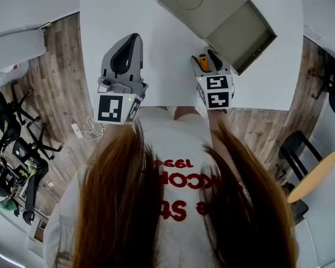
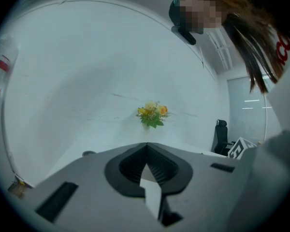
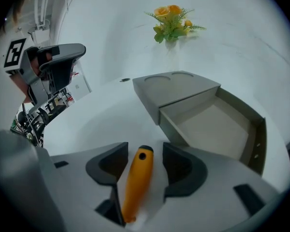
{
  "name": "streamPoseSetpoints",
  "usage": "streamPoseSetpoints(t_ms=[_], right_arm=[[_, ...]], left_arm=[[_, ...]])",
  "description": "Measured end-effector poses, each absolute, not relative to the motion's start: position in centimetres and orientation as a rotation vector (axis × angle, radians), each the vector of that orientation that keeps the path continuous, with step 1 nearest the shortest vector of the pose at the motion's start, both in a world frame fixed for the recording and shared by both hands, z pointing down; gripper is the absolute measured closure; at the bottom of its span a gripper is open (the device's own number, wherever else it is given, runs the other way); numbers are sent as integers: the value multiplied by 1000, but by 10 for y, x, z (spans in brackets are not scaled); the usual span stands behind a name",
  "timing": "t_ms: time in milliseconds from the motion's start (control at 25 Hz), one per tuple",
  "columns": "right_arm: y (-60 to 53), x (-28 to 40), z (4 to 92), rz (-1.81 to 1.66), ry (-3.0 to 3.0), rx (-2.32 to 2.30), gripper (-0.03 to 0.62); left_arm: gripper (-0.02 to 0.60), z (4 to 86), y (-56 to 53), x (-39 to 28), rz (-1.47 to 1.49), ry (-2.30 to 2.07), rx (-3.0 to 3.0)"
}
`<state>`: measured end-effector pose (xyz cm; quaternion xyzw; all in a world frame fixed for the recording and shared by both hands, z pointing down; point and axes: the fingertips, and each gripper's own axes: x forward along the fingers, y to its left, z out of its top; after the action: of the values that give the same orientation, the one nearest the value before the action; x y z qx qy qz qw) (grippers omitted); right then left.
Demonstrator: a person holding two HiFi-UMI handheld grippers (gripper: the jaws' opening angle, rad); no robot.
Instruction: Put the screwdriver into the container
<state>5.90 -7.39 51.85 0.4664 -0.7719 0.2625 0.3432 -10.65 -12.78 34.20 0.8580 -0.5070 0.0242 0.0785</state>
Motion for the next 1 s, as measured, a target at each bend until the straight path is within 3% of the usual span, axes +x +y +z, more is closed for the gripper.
streamPoseSetpoints(t_ms=[80, 160, 480, 1000], right_arm=[[-74, 58, 518, 688, -2012, 1207, 383], [-72, 56, 517, 709, -2033, 1187, 465], [-78, 56, 500, 740, -2151, 1178, 473], [-128, 43, 359, 556, -2645, 1265, 479]], left_arm=[[575, 343, -128, -107, 70, -1521, 2562], [575, 340, -128, -107, 54, -1523, 2552], [575, 334, -129, -107, 44, -1547, 2566], [575, 282, -140, -123, -81, -1696, 2605]])
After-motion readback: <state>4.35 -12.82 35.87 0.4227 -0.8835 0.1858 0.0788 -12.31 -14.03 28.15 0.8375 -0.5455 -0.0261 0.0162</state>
